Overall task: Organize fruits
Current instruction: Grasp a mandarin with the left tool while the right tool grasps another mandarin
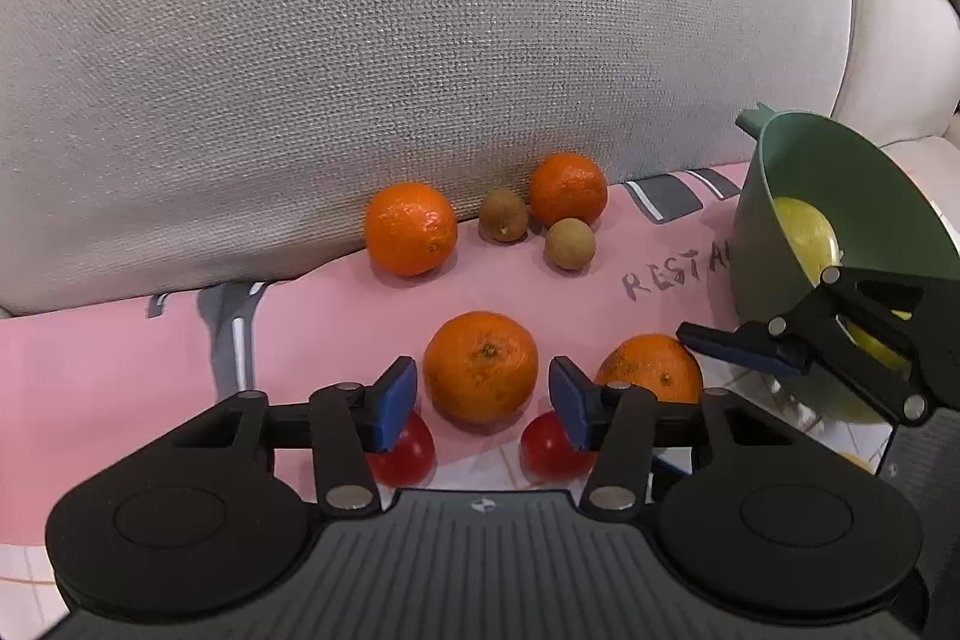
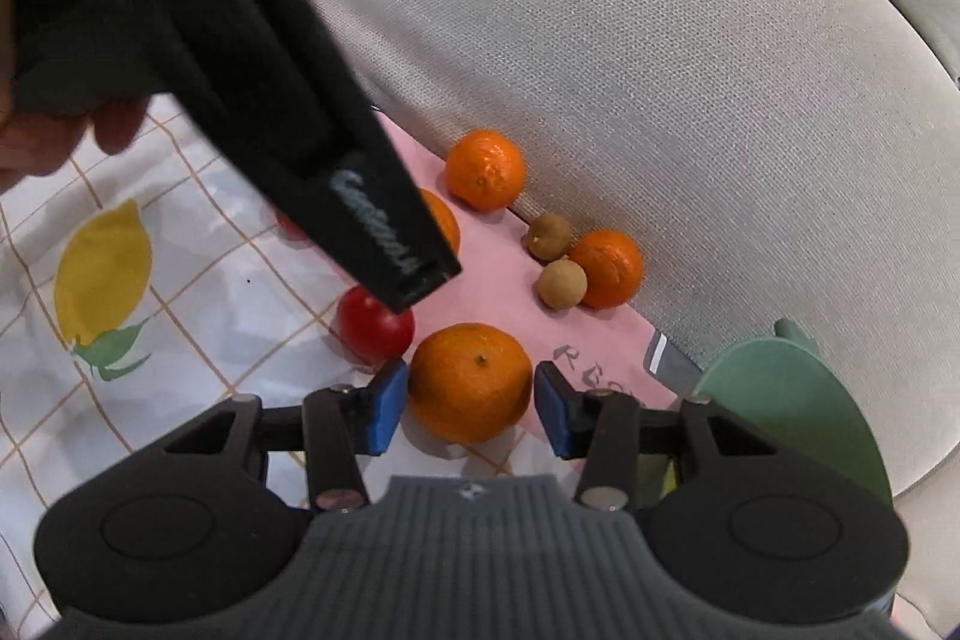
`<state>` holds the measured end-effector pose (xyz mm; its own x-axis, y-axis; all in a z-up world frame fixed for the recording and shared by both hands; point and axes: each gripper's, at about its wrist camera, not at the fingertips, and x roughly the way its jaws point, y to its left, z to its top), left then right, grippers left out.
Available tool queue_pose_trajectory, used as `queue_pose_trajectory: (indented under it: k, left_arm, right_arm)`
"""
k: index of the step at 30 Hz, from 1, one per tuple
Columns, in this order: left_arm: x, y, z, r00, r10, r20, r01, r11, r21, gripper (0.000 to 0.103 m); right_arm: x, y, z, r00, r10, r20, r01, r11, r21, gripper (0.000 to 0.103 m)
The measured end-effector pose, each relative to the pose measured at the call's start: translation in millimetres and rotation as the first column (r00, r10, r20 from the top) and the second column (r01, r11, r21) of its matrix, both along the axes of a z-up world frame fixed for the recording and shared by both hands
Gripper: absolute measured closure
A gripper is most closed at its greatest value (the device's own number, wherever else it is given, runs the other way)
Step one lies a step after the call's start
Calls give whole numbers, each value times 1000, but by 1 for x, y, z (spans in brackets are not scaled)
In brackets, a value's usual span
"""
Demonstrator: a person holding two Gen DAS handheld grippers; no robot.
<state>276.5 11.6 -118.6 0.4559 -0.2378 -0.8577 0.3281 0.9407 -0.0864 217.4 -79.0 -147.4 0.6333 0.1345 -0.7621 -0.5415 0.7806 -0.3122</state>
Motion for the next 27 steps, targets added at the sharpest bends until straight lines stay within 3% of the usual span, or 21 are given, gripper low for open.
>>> queue_pose_trajectory:
  k: [14, 27]
  left_arm:
    - [5, -4, -11, 1000, 2, -18, -2, 1000, 15, 51]
    - [-20, 11, 31, 996, 73, 51, -73, 997, -4, 52]
  right_arm:
    - [-2, 1, 1, 1000, 26, 1, -26, 1000, -13, 59]
    - [-17, 3, 31, 998, 39, 53, -39, 999, 8, 59]
